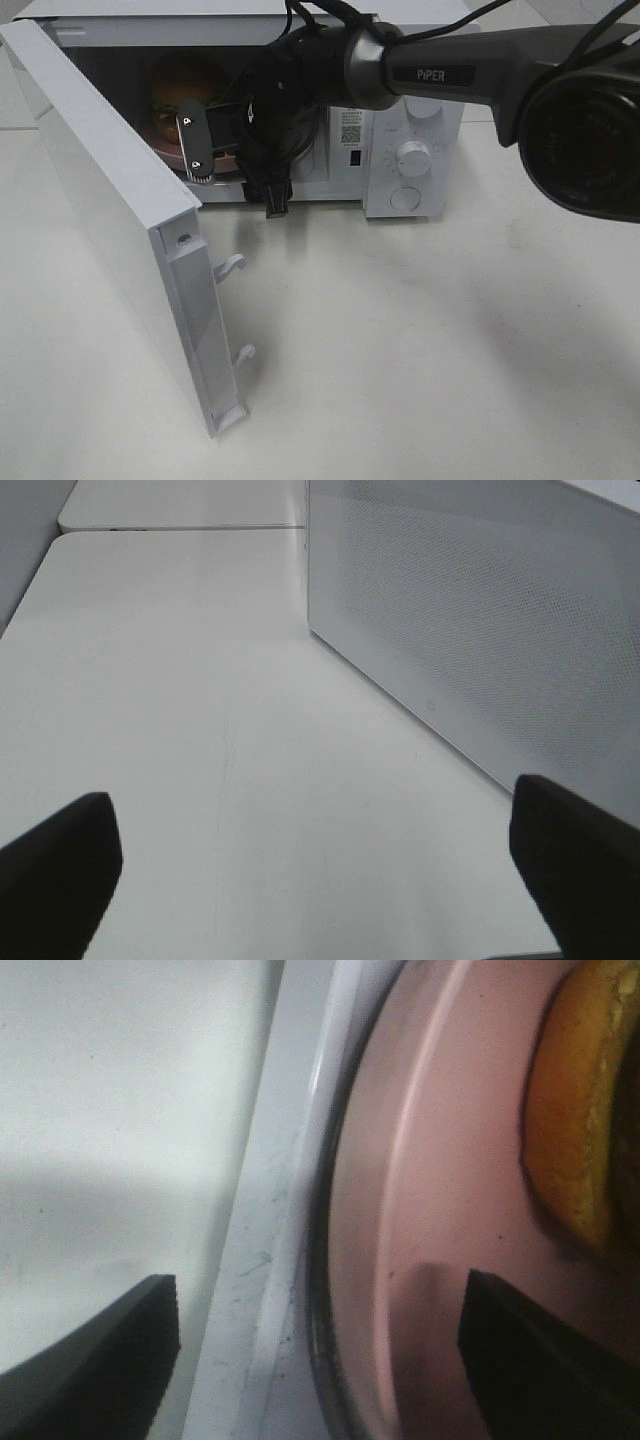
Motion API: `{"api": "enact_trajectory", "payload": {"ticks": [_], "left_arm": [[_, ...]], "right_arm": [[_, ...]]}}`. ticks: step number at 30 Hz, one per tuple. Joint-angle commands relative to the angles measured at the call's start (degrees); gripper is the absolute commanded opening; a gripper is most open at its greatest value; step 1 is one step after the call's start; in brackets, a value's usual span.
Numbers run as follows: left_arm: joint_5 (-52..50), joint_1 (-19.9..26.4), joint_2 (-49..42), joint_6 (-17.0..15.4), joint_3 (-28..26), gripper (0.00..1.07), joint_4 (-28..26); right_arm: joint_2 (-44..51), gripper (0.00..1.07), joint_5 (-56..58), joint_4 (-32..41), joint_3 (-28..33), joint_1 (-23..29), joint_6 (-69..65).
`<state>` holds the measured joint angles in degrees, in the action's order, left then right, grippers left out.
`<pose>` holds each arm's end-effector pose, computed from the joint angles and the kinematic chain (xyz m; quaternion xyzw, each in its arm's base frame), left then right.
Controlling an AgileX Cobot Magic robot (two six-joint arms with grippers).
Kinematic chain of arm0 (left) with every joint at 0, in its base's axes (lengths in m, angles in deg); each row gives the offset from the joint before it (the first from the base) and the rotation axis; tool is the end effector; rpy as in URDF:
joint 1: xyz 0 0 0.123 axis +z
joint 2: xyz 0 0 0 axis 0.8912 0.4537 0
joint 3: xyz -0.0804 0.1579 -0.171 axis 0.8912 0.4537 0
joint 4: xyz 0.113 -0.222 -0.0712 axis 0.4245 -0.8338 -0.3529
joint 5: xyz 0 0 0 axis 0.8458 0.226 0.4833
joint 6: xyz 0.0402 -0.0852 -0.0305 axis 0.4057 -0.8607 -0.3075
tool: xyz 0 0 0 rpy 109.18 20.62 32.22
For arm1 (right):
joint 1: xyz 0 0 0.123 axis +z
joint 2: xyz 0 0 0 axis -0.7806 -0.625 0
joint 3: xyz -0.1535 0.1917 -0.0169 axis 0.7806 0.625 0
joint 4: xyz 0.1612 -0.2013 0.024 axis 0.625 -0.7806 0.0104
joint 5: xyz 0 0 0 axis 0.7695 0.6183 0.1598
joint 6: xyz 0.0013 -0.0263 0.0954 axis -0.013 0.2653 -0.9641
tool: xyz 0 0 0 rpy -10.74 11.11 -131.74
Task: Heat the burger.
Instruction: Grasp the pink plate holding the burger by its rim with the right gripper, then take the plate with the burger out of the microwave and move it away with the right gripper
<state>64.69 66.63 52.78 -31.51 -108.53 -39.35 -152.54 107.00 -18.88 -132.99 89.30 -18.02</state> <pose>0.0446 -0.0097 0.2832 0.0236 0.8473 -0.0264 0.5299 0.4200 0.3174 0.1135 -0.7516 0.5559 -0.1377 0.3274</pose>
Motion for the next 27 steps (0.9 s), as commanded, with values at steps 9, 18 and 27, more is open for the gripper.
{"api": "enact_trajectory", "payload": {"ticks": [9, 18, 27], "left_arm": [[0.06, 0.17, -1.03, -0.46, 0.17, 0.98, 0.17], [0.06, 0.17, -1.03, -0.46, 0.17, 0.98, 0.17], [0.06, 0.17, -1.03, -0.46, 0.17, 0.98, 0.17]], "right_arm": [[-0.52, 0.01, 3.27, -0.17, -1.26, 0.23, -0.80], [0.69, 0.00, 6.88, -0.97, 0.34, 2.18, 0.52], [6.36, 0.00, 1.72, -2.92, 10.77, 3.21, 5.33]]}}
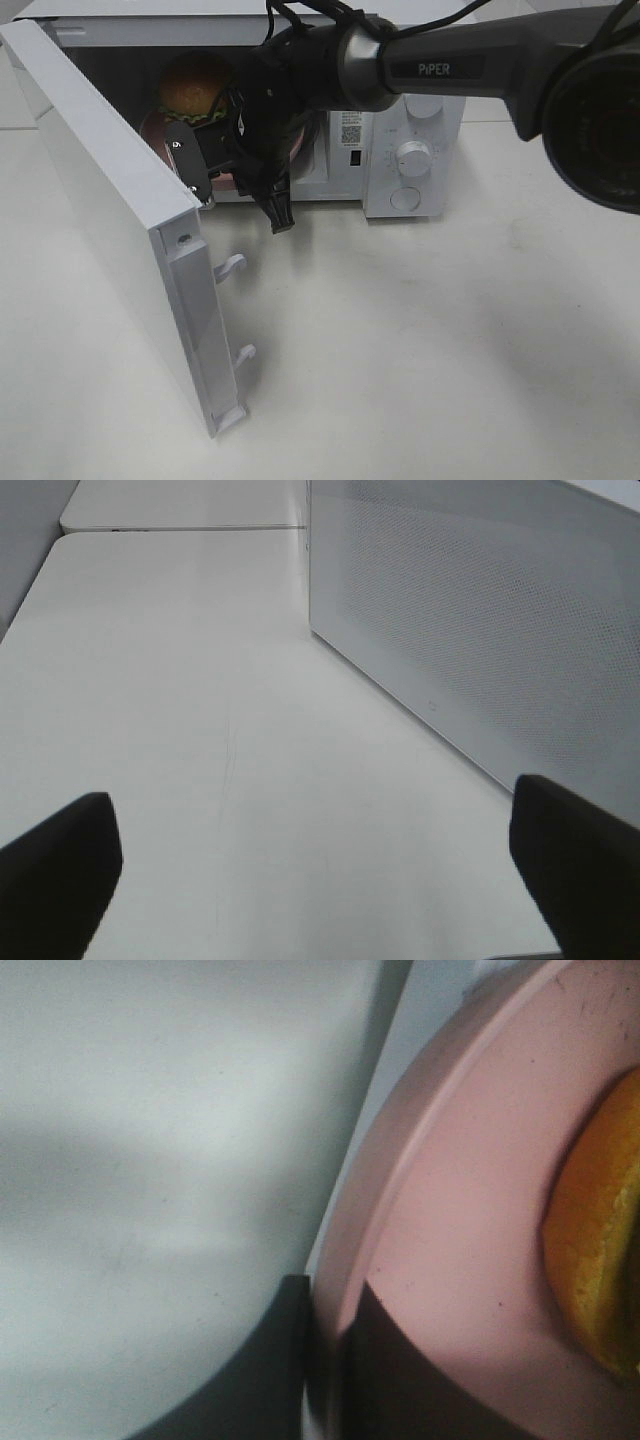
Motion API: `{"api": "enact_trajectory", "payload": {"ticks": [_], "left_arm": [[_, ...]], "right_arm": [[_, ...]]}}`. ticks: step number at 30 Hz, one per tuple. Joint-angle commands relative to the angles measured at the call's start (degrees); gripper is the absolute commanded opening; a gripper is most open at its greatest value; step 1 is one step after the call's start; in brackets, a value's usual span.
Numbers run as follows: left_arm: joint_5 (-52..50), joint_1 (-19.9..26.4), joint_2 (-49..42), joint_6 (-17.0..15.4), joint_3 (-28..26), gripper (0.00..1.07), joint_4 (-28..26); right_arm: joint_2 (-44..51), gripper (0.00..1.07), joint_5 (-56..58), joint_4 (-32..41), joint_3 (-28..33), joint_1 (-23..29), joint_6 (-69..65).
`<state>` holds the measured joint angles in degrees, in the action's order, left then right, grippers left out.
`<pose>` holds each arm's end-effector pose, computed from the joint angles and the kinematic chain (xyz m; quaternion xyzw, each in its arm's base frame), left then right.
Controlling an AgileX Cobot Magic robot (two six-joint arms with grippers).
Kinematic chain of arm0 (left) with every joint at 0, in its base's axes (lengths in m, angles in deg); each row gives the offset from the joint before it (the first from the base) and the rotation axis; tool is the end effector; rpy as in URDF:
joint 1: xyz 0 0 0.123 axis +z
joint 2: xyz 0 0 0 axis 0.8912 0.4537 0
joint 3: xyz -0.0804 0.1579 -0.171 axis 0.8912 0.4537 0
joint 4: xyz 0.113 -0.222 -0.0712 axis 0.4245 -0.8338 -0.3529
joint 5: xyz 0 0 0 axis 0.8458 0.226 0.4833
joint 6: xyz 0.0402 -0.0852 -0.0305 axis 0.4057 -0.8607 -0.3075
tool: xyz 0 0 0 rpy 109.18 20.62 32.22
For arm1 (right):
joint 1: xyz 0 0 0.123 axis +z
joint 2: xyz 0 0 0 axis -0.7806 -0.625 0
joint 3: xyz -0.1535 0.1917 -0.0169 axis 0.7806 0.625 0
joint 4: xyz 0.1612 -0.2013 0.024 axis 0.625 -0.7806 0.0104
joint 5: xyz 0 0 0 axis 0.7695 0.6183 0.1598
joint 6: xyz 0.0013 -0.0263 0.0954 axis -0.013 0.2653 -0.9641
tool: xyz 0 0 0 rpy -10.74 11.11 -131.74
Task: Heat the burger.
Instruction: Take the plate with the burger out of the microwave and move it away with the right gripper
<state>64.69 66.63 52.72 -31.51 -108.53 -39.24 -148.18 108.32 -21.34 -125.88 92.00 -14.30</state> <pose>0.0444 -0.0096 0.2832 0.0236 0.8471 -0.0254 0.5303 0.3918 0.3225 0.1132 -0.7981 0.5071 -0.1483 0.2896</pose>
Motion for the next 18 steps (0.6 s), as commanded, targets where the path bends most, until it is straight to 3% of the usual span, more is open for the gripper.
{"api": "enact_trajectory", "payload": {"ticks": [1, 9, 18], "left_arm": [[0.06, 0.17, -0.97, -0.46, 0.17, 0.98, 0.06], [0.06, 0.17, -0.97, -0.46, 0.17, 0.98, 0.06], [0.06, 0.17, -0.97, -0.46, 0.17, 0.98, 0.06]], "right_arm": [[3.84, 0.00, -2.64, -0.52, 6.42, 0.52, 2.12], [9.80, 0.00, -12.09, 0.46, 14.21, -0.69, 5.50], [15.47, 0.00, -14.15, 12.15, 19.42, -3.50, 21.14]]}}
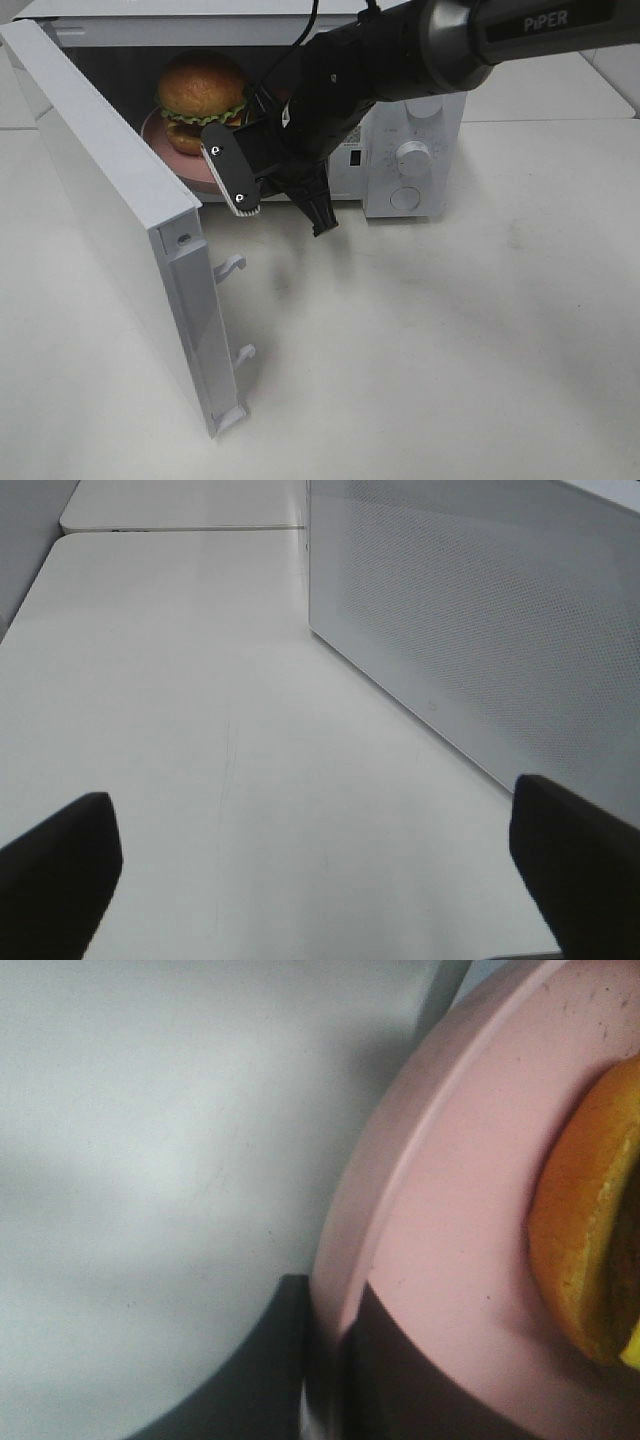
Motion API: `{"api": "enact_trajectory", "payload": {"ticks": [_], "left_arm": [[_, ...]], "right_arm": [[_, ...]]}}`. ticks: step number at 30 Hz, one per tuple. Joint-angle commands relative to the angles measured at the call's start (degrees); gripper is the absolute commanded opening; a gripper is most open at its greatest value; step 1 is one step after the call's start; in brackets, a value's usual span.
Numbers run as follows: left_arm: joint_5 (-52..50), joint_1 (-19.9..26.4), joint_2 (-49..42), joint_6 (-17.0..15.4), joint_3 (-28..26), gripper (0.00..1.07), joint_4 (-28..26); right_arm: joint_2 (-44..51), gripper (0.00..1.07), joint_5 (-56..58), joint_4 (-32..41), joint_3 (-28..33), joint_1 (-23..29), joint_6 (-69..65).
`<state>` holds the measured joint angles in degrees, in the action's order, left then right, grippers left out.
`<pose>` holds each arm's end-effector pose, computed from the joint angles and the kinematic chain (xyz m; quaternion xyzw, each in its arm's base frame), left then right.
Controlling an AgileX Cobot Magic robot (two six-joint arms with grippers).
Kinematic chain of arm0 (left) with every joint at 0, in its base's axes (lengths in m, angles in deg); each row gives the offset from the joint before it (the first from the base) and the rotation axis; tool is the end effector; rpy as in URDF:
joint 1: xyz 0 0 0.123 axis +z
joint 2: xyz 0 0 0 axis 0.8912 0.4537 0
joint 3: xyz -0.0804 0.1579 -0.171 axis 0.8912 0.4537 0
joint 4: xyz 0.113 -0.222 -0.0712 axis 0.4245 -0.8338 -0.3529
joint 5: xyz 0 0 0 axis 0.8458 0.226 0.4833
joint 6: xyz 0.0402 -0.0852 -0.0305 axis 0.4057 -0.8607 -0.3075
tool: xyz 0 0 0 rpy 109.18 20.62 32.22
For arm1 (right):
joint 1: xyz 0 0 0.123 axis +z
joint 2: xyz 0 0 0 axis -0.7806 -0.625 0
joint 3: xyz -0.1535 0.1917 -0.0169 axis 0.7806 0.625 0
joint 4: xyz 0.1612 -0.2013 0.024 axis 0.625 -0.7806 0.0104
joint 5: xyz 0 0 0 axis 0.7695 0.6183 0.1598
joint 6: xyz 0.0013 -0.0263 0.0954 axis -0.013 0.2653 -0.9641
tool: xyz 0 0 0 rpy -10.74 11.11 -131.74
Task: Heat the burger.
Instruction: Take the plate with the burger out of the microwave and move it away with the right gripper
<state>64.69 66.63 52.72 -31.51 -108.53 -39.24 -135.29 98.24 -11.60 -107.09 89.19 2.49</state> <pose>0.0444 -0.0096 0.2832 0.0236 0.8471 -0.0254 0.5303 0.3691 0.2851 0.1325 -0.8218 0.4485 -0.1476 0.3190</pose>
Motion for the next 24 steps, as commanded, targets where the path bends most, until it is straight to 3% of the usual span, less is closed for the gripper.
{"api": "enact_trajectory", "payload": {"ticks": [1, 7, 13, 24], "left_arm": [[0.06, 0.17, -0.97, -0.46, 0.17, 0.98, 0.06], [0.06, 0.17, -0.97, -0.46, 0.17, 0.98, 0.06], [0.06, 0.17, -0.97, -0.46, 0.17, 0.98, 0.06], [0.06, 0.17, -0.97, -0.46, 0.17, 0.98, 0.06]], "right_arm": [[2.81, 0.00, -4.07, 3.32, 1.09, -0.74, 5.21], [4.76, 0.00, -4.07, 4.18, 3.55, -1.20, 6.76], [7.79, 0.00, -4.07, 10.37, 7.73, -1.20, 11.86], [14.21, 0.00, -3.84, 12.66, 14.55, -1.20, 13.92]]}}
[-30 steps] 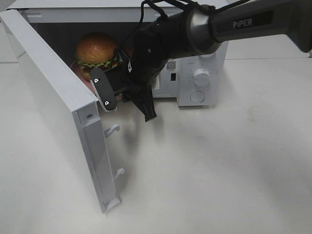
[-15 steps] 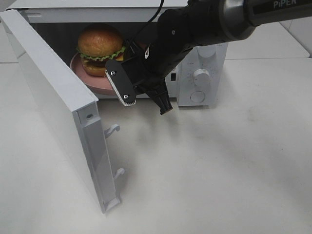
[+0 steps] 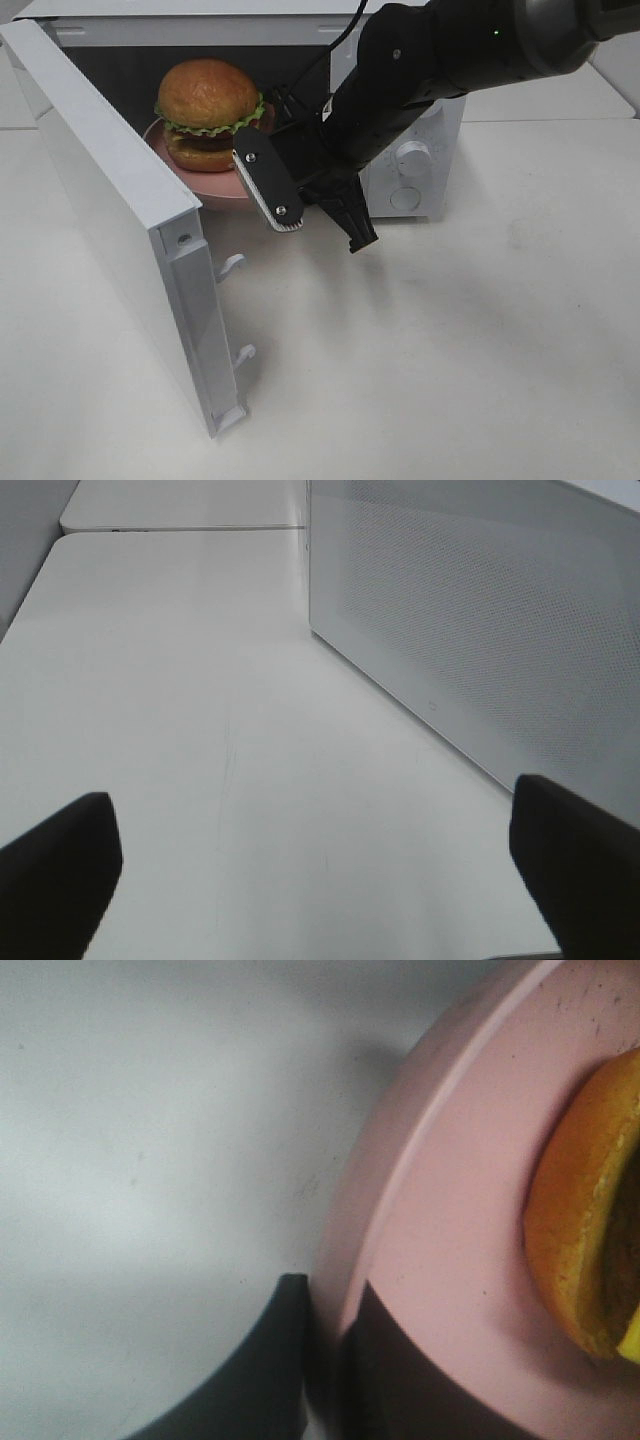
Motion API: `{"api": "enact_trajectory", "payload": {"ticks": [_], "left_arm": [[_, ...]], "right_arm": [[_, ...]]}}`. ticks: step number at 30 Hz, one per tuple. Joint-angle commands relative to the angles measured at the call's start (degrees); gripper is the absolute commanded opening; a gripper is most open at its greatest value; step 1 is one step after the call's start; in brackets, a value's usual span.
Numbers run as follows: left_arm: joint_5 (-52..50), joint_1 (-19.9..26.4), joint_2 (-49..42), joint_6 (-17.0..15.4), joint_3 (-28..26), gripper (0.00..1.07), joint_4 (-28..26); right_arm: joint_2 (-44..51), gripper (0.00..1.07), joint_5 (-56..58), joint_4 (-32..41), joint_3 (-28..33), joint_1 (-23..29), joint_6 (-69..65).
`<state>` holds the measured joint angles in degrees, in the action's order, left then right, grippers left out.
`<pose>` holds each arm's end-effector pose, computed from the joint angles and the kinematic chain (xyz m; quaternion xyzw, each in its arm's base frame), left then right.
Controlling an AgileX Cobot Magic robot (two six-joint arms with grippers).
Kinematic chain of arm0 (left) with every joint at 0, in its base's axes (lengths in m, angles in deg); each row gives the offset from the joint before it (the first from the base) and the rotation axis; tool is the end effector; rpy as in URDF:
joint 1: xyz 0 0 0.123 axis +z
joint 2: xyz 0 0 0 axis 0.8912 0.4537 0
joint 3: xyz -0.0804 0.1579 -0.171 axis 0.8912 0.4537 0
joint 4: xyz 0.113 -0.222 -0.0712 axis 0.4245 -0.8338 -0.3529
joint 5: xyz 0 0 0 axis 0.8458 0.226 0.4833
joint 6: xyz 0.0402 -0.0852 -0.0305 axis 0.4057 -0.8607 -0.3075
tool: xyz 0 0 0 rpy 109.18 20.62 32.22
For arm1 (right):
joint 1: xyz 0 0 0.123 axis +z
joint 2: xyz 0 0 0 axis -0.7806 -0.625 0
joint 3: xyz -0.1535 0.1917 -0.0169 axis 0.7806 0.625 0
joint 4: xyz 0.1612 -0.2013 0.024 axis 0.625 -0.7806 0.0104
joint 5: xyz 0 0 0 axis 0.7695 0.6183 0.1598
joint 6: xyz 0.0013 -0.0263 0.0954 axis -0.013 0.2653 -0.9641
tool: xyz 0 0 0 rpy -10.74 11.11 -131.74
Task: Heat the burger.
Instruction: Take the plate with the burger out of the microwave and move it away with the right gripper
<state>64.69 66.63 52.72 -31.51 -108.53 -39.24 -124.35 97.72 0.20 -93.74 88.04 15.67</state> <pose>0.0444 -0.0096 0.2832 0.0236 0.8471 -0.0254 0.5303 0.3345 0.2567 0.1484 -0.8355 0.4325 -0.1198 0.3170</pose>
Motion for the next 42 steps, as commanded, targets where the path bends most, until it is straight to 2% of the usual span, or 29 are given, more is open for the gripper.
{"api": "enact_trajectory", "payload": {"ticks": [1, 6, 9, 11, 14, 16, 22, 24, 27, 29, 42], "left_arm": [[0.06, 0.17, -0.97, -0.46, 0.17, 0.98, 0.06], [0.06, 0.17, -0.97, -0.46, 0.17, 0.98, 0.06], [0.06, 0.17, -0.97, -0.46, 0.17, 0.98, 0.06], [0.06, 0.17, -0.97, -0.46, 0.17, 0.98, 0.06], [0.06, 0.17, -0.97, -0.46, 0.17, 0.98, 0.06], [0.06, 0.17, -0.97, -0.46, 0.17, 0.98, 0.06], [0.06, 0.17, -0.97, -0.46, 0.17, 0.98, 0.06], [0.06, 0.17, -0.97, -0.46, 0.17, 0.98, 0.06], [0.06, 0.17, -0.97, -0.46, 0.17, 0.98, 0.06], [0.06, 0.17, -0.97, -0.46, 0.17, 0.98, 0.06], [0.06, 0.17, -0.97, -0.46, 0.17, 0.98, 0.06]], "right_arm": [[3.27, 0.00, -3.32, 0.86, 1.20, -0.06, 0.74], [8.54, 0.00, -3.61, 0.57, 7.85, -0.06, 0.97], [9.28, 0.00, -3.61, 0.23, 8.65, -0.06, 0.92], [12.38, 0.00, -5.10, -1.03, 13.06, -0.06, 0.92], [13.24, 0.00, -5.56, -1.15, 14.44, -0.06, 0.92], [16.62, 0.00, -6.42, -1.15, 19.25, -0.06, 0.92], [20.23, 0.00, -6.47, -1.15, 23.49, -0.06, 0.92], [23.95, 0.00, -6.42, -1.26, 27.22, -0.06, 0.92], [24.92, 0.00, -6.42, -1.26, 27.90, -0.06, 0.86], [28.71, 0.00, -6.36, -1.32, 31.28, -0.06, 0.86], [39.99, 0.00, -4.41, -1.38, 39.71, -0.06, -0.92]]}}
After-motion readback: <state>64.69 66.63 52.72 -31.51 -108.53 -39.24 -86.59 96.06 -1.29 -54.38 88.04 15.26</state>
